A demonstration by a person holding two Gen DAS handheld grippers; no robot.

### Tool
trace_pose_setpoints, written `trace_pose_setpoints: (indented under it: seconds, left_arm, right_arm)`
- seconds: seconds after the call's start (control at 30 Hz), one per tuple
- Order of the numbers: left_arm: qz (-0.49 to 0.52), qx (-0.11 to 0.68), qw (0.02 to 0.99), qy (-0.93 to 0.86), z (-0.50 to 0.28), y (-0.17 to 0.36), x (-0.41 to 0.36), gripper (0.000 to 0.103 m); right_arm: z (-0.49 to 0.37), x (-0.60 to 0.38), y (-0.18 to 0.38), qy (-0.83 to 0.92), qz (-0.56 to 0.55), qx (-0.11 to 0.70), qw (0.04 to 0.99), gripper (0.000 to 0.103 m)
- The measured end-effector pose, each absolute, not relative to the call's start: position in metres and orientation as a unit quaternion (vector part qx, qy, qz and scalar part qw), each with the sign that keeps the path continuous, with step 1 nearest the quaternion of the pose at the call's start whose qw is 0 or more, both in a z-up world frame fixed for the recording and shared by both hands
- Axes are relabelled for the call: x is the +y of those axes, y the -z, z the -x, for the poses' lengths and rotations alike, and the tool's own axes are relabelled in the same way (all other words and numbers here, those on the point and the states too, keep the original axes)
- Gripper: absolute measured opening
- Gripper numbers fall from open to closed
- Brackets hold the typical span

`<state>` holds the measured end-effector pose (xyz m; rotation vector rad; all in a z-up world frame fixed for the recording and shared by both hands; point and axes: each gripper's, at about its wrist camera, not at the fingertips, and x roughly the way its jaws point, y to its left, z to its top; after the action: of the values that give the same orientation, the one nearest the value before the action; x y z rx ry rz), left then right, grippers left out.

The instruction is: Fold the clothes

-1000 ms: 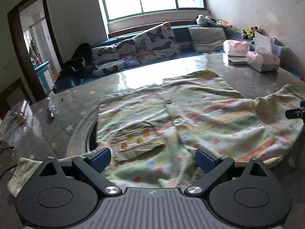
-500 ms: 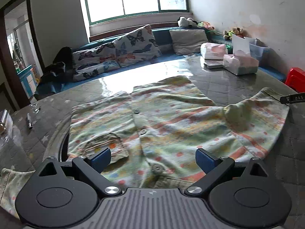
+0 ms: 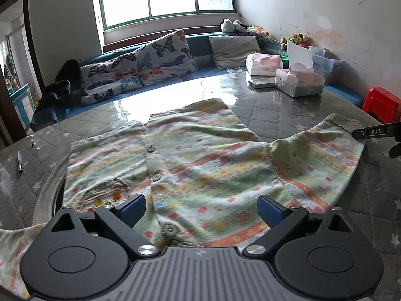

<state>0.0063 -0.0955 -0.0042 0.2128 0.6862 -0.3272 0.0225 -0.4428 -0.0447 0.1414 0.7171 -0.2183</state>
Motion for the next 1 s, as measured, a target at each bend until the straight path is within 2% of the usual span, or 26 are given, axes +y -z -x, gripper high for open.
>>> trace_pose_setpoints:
  seconds: [0.1, 0.7, 1.0]
  left_arm:
    - [-0.105, 0.338, 0.921, 0.161, -0.008, 0.008, -0.100, 0.097]
    - [-0.139, 0.346, 0.905, 0.204, -0.006, 0.031, -0.140, 0.097]
    - [-0.087, 0.327, 0.926, 0.169, -0.006, 0.005, -0.094, 0.097]
  right_arm:
    - [-0.019, -0.440, 0.041, 0.099, -0.076, 0.347, 0.930, 0.010]
    - [0.003, -0.409, -0.036, 0.013, -0.092, 0.273, 0.958, 0.008]
    - [0.002, -0.356, -0.071, -0.071, -0.073, 0.257, 0.961, 0.008]
